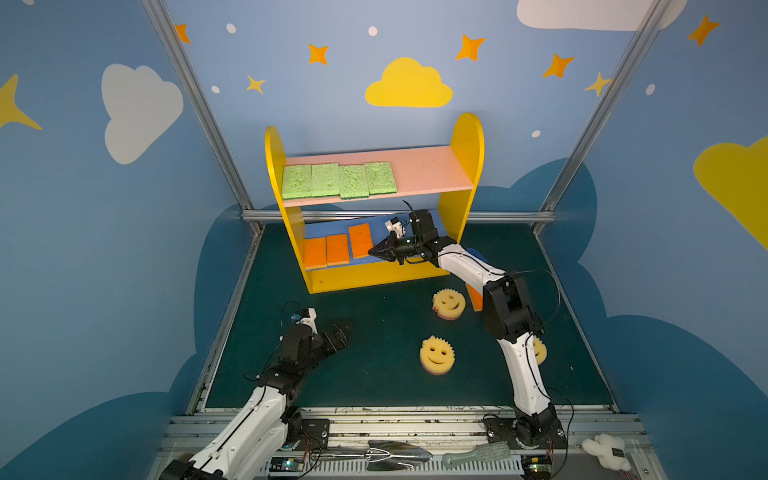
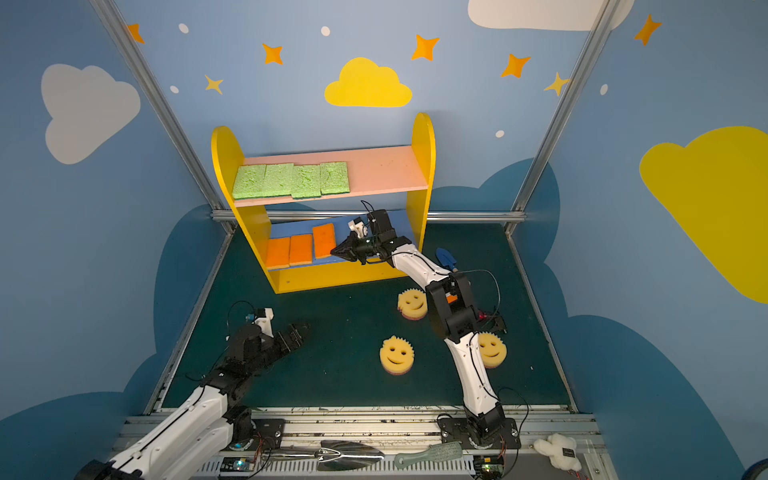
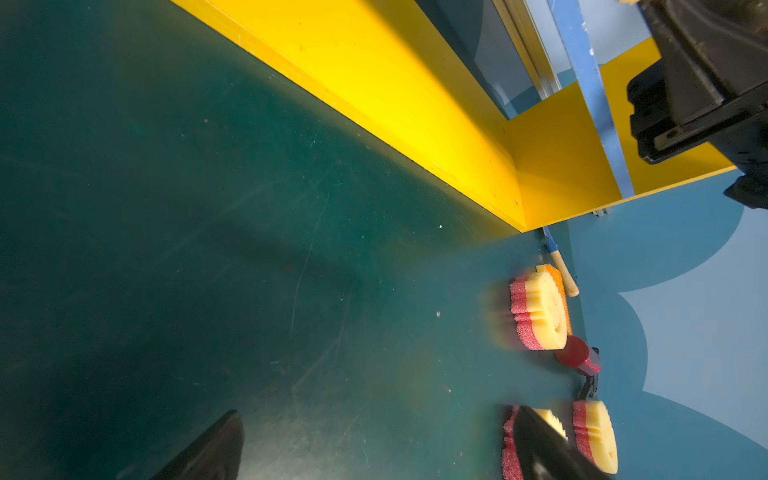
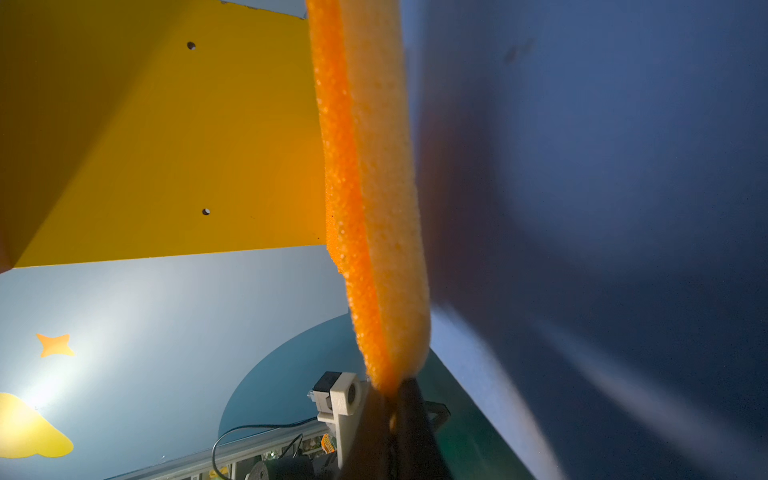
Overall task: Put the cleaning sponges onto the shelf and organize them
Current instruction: 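Open the right gripper and withdraw it from the lower shelf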
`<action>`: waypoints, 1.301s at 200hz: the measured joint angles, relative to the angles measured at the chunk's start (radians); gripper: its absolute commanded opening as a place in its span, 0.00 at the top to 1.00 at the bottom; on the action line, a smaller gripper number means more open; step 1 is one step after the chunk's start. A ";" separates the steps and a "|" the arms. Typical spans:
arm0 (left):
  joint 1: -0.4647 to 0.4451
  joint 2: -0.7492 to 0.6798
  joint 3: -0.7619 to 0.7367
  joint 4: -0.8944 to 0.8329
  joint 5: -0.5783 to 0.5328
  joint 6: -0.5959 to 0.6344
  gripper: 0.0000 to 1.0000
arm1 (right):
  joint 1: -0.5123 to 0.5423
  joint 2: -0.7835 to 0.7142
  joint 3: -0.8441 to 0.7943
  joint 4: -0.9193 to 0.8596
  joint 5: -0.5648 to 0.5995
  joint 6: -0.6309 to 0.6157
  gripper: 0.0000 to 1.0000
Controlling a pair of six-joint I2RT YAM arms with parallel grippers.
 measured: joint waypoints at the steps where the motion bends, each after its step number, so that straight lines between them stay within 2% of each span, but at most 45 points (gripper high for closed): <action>1: 0.000 0.000 0.000 0.000 0.000 0.000 0.00 | 0.000 0.001 0.000 0.000 0.000 0.000 1.00; 76: 0.001 0.008 0.000 0.000 0.000 0.000 0.00 | 0.016 0.044 0.058 -0.030 -0.035 0.000 1.00; 112: 0.002 0.008 0.000 0.000 0.000 0.002 0.00 | 0.016 0.044 0.065 -0.038 -0.039 -0.005 0.75; 141: 0.002 0.004 0.000 0.000 0.001 0.002 0.01 | 0.017 0.044 0.066 -0.055 -0.038 -0.025 0.62; 216: 0.003 -0.059 0.000 -0.037 0.019 0.000 0.00 | 0.016 0.019 0.054 -0.080 -0.026 -0.068 0.45; 260: 0.003 -0.120 0.001 -0.083 0.029 -0.007 0.00 | 0.012 -0.068 -0.037 -0.140 0.019 -0.126 0.42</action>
